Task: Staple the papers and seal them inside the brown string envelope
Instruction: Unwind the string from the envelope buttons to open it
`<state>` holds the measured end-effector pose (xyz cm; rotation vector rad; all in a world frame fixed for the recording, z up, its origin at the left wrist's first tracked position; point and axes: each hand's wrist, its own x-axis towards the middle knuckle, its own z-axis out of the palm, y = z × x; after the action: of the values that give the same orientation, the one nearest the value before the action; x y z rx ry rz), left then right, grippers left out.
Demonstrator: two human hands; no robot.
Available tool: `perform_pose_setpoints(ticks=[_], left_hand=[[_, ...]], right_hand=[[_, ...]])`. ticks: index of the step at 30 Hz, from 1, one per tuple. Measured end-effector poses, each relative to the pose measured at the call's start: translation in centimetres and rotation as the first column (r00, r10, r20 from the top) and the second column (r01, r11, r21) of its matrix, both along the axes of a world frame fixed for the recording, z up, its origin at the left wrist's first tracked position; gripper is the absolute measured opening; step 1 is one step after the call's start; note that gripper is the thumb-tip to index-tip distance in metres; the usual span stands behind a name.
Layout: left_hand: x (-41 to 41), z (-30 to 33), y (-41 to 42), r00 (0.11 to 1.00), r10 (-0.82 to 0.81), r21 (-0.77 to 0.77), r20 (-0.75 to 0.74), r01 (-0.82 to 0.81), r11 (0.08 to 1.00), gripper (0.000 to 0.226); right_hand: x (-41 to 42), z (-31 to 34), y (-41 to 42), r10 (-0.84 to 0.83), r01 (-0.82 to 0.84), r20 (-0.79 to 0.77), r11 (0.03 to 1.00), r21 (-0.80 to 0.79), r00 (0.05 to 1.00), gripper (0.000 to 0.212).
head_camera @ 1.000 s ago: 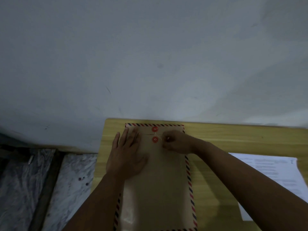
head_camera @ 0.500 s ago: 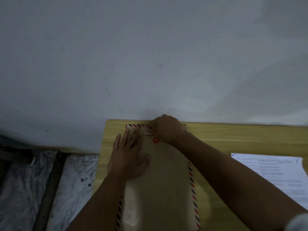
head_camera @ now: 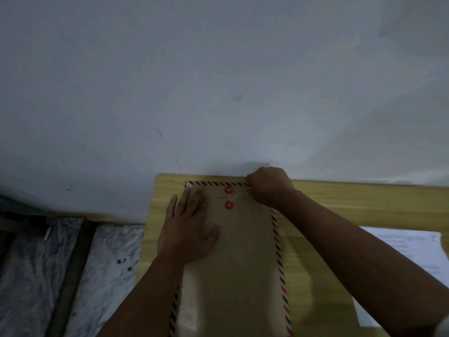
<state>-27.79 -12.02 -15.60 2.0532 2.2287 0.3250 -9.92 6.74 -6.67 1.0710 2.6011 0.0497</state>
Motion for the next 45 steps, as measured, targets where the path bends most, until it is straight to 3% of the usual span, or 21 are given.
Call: perform_pose_setpoints(ticks=[4, 7, 9, 11, 14, 17, 19, 21, 23, 26, 30, 33, 39, 43, 45], left_hand=[[0.0, 0.2, 0.0, 1.000, 0.000, -0.013, -0.008, 0.000, 1.000, 0.083], [0.0, 0.2, 0.0, 1.000, 0.000, -0.007, -0.006, 0.000, 1.000, 0.083], [0.0, 0.2, 0.0, 1.000, 0.000, -0.007, -0.013, 0.000, 1.000, 0.082], [0.1, 0.3, 0.0, 1.000, -0.003, 0.002, -0.010, 0.003, 1.000, 0.081], [0.0, 0.3, 0.0, 1.000, -0.009, 0.006, 0.003, 0.009, 1.000, 0.077], [-0.1, 0.1, 0.0, 1.000, -0.018, -0.018, -0.020, 0.018, 1.000, 0.079], [-0.1, 0.0, 0.1, 0.999, -0.006, -0.027, -0.037, 0.005, 1.000, 0.081], [-0.1, 0.0, 0.1, 0.999, 0.003, -0.014, -0.034, -0.004, 1.000, 0.080], [0.0, 0.0, 0.1, 1.000, 0.000, -0.007, -0.022, -0.001, 1.000, 0.081], [0.0, 0.1, 0.1, 1.000, 0.004, -0.019, -0.022, -0.005, 1.000, 0.080], [0.0, 0.5, 0.0, 1.000, -0.007, -0.026, -0.005, 0.007, 1.000, 0.077], [0.0, 0.7, -0.1, 1.000, -0.028, -0.018, 0.002, 0.028, 0.999, 0.077], [0.0, 0.8, -0.4, 0.995, -0.104, -0.005, 0.004, 0.104, 0.995, 0.083], [0.2, 0.9, -0.5, 0.968, -0.243, -0.058, -0.063, 0.240, 0.969, 0.087], [0.4, 1.4, -0.6, 0.949, -0.307, -0.077, -0.065, 0.302, 0.950, 0.087]], right_hand=[[-0.6, 0.4, 0.0, -0.032, 0.034, -0.057, 0.999, 0.026, 0.998, 0.016], [-1.7, 0.3, -1.0, -0.107, 0.103, -0.285, 0.994, -0.030, 0.952, 0.015], [-2.6, 0.1, -2.0, -0.174, 0.096, -0.489, 0.979, -0.180, 0.854, 0.012], [-3.4, -0.2, -3.2, -0.256, -0.017, -0.639, 0.921, -0.388, 0.725, 0.007], [-3.5, -0.5, -5.3, -0.340, -0.193, -0.630, 0.758, -0.623, 0.698, 0.014], [-2.1, -1.1, -6.2, -0.249, -0.156, -0.437, 0.693, -0.704, 0.864, 0.016], [-0.6, -1.3, -5.8, -0.139, -0.049, -0.212, 0.719, -0.694, 0.967, 0.023], [1.0, -1.1, -5.0, -0.154, 0.078, -0.053, 0.734, -0.675, 0.987, 0.023], [2.5, -0.8, -3.6, -0.223, 0.172, -0.013, 0.785, -0.595, 0.975, 0.021], [4.4, -0.2, -1.1, -0.318, 0.259, -0.079, 0.874, -0.411, 0.945, 0.021], [6.3, -0.8, 1.3, -0.435, 0.386, -0.308, 0.898, -0.210, 0.846, 0.011], [7.4, -2.1, 2.0, -0.414, 0.414, -0.361, 0.907, -0.082, 0.835, 0.011], [10.0, -3.0, 2.0, -0.396, 0.419, -0.491, 0.906, -0.068, 0.776, 0.015], [11.1, -3.2, 0.0, -0.383, 0.403, -0.430, 0.914, -0.047, 0.818, 0.034], [11.4, -2.7, -2.1, -0.355, 0.386, -0.478, 0.922, -0.035, 0.803, 0.046]])
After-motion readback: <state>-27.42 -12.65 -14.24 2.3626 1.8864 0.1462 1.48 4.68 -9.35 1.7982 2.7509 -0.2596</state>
